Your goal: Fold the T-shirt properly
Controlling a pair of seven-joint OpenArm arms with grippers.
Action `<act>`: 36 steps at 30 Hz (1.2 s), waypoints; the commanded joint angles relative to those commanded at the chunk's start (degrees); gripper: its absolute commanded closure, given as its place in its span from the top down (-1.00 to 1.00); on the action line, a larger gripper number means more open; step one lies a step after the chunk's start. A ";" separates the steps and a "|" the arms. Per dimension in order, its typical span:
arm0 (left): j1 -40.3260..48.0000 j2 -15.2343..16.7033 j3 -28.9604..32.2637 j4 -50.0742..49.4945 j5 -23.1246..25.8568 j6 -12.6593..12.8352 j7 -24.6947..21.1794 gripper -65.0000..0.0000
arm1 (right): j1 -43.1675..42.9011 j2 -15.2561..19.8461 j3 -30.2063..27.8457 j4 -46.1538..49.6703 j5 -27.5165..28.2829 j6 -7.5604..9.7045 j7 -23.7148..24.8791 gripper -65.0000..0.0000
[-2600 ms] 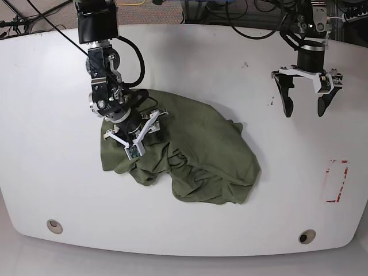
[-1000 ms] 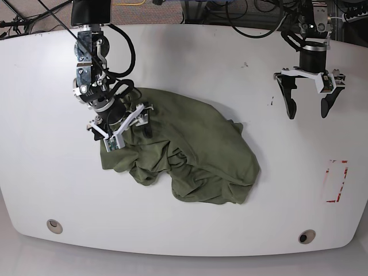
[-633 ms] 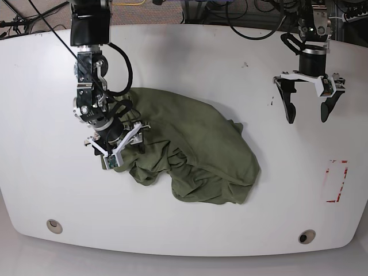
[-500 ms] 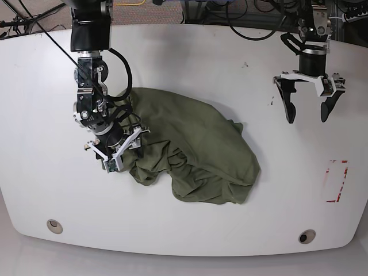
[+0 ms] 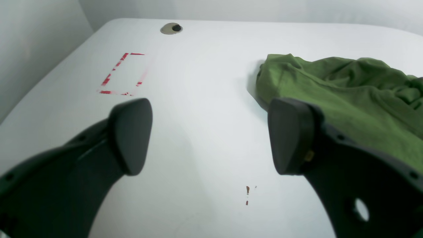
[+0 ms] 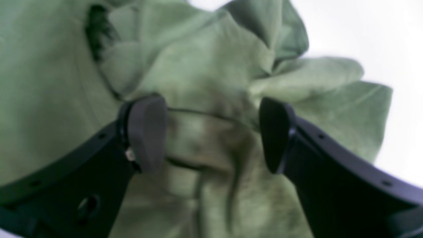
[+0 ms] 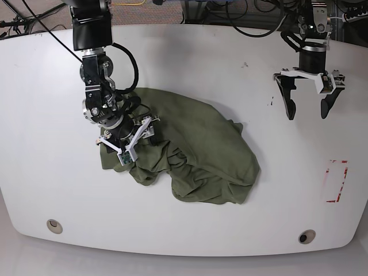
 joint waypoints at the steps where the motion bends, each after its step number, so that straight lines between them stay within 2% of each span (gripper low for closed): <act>1: 0.01 0.02 -0.03 -0.01 -0.01 0.00 -0.02 0.60 | 0.10 0.10 0.01 -0.60 0.03 0.02 0.09 0.30; 14: -0.11 0.14 -0.05 -0.14 -0.08 0.03 -0.17 0.59 | -0.96 -0.77 1.66 -0.37 0.37 0.31 1.17 0.27; 24: -0.32 0.07 0.03 -0.14 0.07 -0.11 0.01 0.59 | 0.21 -2.59 2.82 -1.70 0.18 -1.14 1.97 0.28; 30: -0.42 0.07 -0.02 -0.23 0.14 -0.08 0.00 0.60 | -0.01 -3.70 2.36 -1.42 -0.25 -0.54 2.03 0.29; 32: -0.55 0.11 -0.05 -0.33 0.29 -0.11 0.23 0.60 | -0.64 -4.32 1.72 -0.57 -1.24 0.19 1.78 0.28; 36: -0.62 0.10 -0.05 -0.34 0.37 -0.13 0.34 0.60 | -0.68 -4.26 1.72 -0.40 -1.41 0.17 1.70 0.24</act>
